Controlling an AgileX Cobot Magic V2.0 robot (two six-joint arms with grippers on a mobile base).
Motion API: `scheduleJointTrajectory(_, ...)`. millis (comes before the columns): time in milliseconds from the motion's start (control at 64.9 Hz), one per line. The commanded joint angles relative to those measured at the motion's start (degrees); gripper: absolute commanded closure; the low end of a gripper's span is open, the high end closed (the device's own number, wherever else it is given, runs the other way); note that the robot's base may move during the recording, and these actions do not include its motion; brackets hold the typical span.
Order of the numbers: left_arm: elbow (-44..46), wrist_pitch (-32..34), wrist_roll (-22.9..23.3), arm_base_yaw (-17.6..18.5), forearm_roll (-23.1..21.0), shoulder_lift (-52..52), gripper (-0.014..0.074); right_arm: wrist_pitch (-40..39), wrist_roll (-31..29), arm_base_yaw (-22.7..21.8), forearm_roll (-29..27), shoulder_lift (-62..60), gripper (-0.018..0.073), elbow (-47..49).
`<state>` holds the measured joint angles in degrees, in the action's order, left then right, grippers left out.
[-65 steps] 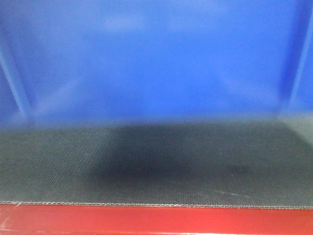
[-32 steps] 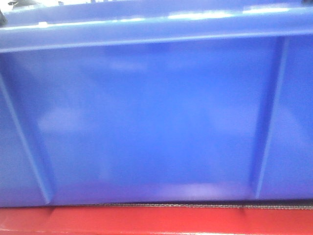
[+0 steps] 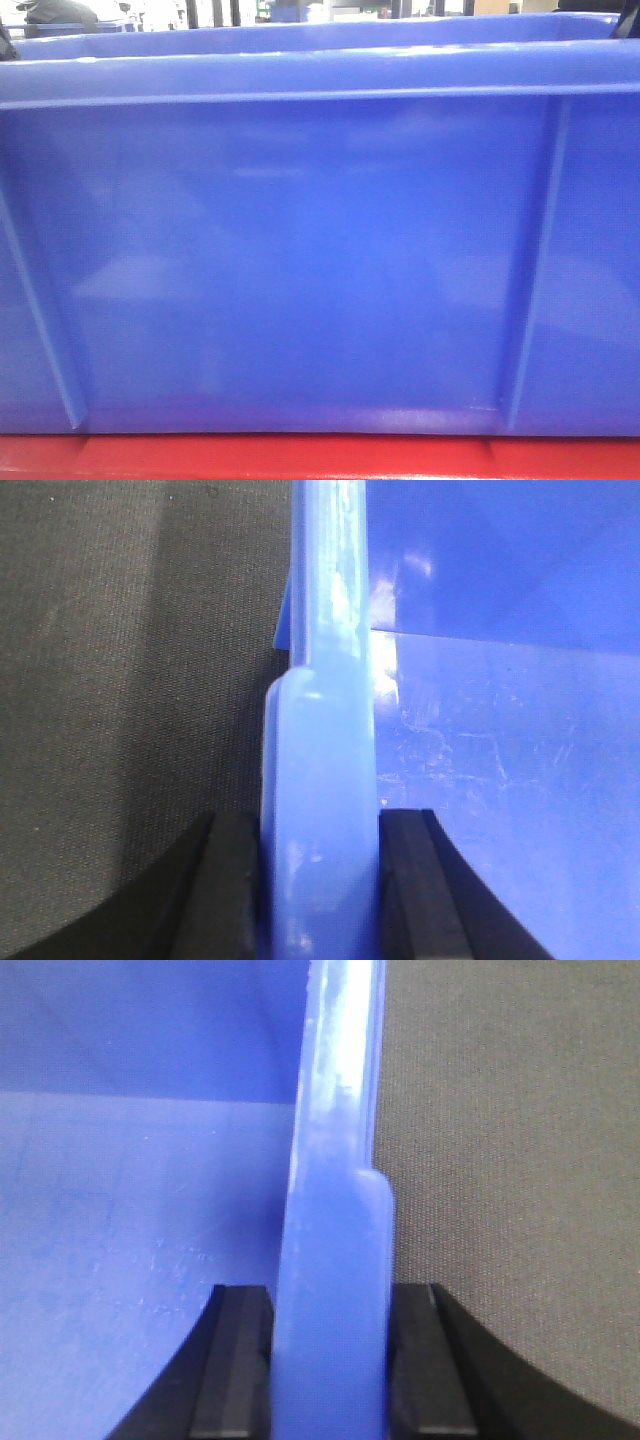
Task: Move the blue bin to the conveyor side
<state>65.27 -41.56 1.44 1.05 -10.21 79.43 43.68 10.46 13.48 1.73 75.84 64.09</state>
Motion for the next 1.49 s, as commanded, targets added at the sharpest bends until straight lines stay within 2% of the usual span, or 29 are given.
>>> scheduleJointTrajectory(0, 0.2, 3.6, 0.1, 0.0, 0.5, -0.8, 0.0568, -4.3, -1.1, -0.1, 2.2, -1.1, 0.0634, 0.7)
scheduleJointTrajectory(77, 0.2, 3.6, 0.1, 0.0, 0.5, -0.8, 0.0453, -4.2, -1.1, -0.1, 2.2, -1.1, 0.0541, 0.7)
scheduleJointTrajectory(247, 0.2, 3.7, 0.1, 0.0, 0.5, -0.8, 0.0163, -4.2, -1.1, -0.1, 2.2, -1.1, 0.0122, 0.7)
scheduleJointTrajectory(308, 0.2, 4.1, 0.1, 0.0, 0.5, -0.8, 0.0096, -4.6, -1.1, -0.1, 2.4, -1.1, 0.0039, 0.7)
scheduleJointTrajectory(370, 0.2, 4.7, 0.1, 0.0, 0.5, -1.0, 0.0059, -4.5, -1.1, -0.1, 2.4, -1.1, 0.0003, 0.8)
scheduleJointTrajectory(647, 5.7, 1.1, 0.1, 0.0, 0.5, -1.6, 0.0057, -2.2, -1.1, -0.1, 2.4, -2.4, 0.0013, 5.5)
scheduleJointTrajectory(724, 8.2, -1.2, 0.1, 0.0, 0.5, -2.4, 0.0096, 0.0, -1.1, -0.1, 2.4, -3.3, 0.0066, 7.7)
scheduleJointTrajectory(786, 9.7, -2.8, 0.1, 0.0, 0.5, -3.2, 0.0164, 1.6, -1.1, -0.1, 2.4, -4.1, 0.0163, 9.6)
scheduleJointTrajectory(817, 10.7, -3.4, 0.1, 0.0, 0.5, -3.7, 0.0211, 2.6, -1.1, -0.1, 2.4, -4.6, 0.0250, 10.5)
scheduleJointTrajectory(986, 13.6, -2.3, 0.1, 0.0, 0.5, -6.2, 0.0553, 1.7, -1.1, -0.1, 2.4, -6.8, 0.0669, 13.6)
scheduleJointTrajectory(1033, 13.6, -0.5, 0.1, 0.0, 0.5, -6.6, 0.0640, -0.6, -1.1, -0.1, 2.4, -7.2, 0.0640, 13.6)
scheduleJointTrajectory(1171, 13.6, 2.2, 0.1, 0.0, -1.3, -7.6, 0.0581, -4.9, -1.1, -0.1, 2.2, -7.5, 0.0629, 13.6)
scheduleJointTrajectory(1479, 13.6, 1.7, 0.1, 0.0, -1.6, -13.4, 0.0582, -4.4, -1.1, -0.1, 0.6, -11.2, 0.0629, 13.7)
